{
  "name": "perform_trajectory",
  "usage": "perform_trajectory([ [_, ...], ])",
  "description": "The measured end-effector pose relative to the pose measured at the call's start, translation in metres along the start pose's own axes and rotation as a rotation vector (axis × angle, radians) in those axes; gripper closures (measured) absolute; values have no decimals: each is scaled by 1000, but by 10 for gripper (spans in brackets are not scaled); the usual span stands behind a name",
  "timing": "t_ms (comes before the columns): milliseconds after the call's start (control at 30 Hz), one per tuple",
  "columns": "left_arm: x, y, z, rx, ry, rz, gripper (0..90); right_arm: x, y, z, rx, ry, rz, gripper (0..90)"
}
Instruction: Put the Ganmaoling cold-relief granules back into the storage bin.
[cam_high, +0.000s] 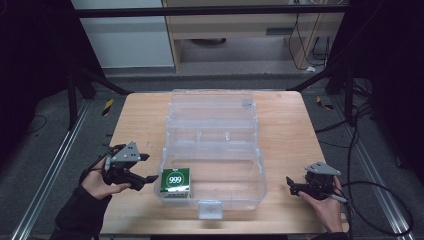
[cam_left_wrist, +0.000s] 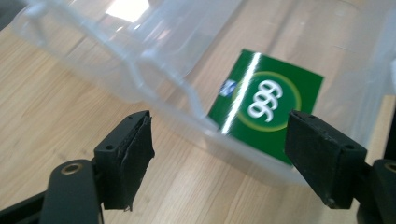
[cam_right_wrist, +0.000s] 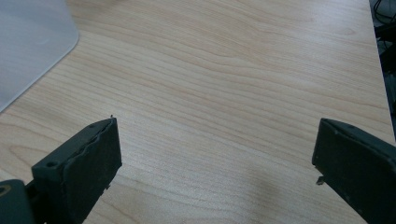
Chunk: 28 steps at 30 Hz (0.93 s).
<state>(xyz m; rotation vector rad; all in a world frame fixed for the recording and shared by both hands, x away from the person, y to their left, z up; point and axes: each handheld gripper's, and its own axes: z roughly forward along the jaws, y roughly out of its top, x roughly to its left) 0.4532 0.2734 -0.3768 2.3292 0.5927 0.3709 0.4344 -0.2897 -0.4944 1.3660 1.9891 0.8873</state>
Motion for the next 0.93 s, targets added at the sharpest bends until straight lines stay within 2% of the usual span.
perform_trajectory([
  [200,12,-26,-3,-33,78,-116,227,0,0,0,0,0,-1,19],
  [233,15,-35,-1,-35,111,-149,227,0,0,0,-1,-1,0,19],
  [267,15,-35,-1,-35,111,-149,226,0,0,0,-1,-1,0,19],
  [300,19,-42,1,-41,143,-186,223,0,0,0,-2,-1,4,19],
  [333,19,-42,1,-41,143,-186,221,0,0,0,-2,-1,4,19],
  [367,21,-46,2,-48,158,-203,217,0,0,-1,-1,0,8,19],
  [400,24,-53,6,-66,172,-243,213,-1,0,-1,-2,-1,8,19],
  [467,25,-56,8,-72,177,-256,213,0,0,-1,-2,1,14,19],
  [533,27,-65,15,-69,218,-295,213,-1,0,-1,0,1,16,19],
  [667,30,-73,21,-54,248,-332,213,-1,0,-1,1,2,15,19],
  [767,33,-83,27,-45,288,-388,212,-2,0,-1,-4,-3,18,19],
  [800,33,-83,27,-45,288,-388,212,-2,1,-1,-6,-2,23,18],
  [867,35,-89,31,-42,307,-424,212,-3,1,-2,-8,-5,23,19],
  [933,35,-90,32,-41,316,-434,212,-4,1,-2,-10,-6,25,19],
])
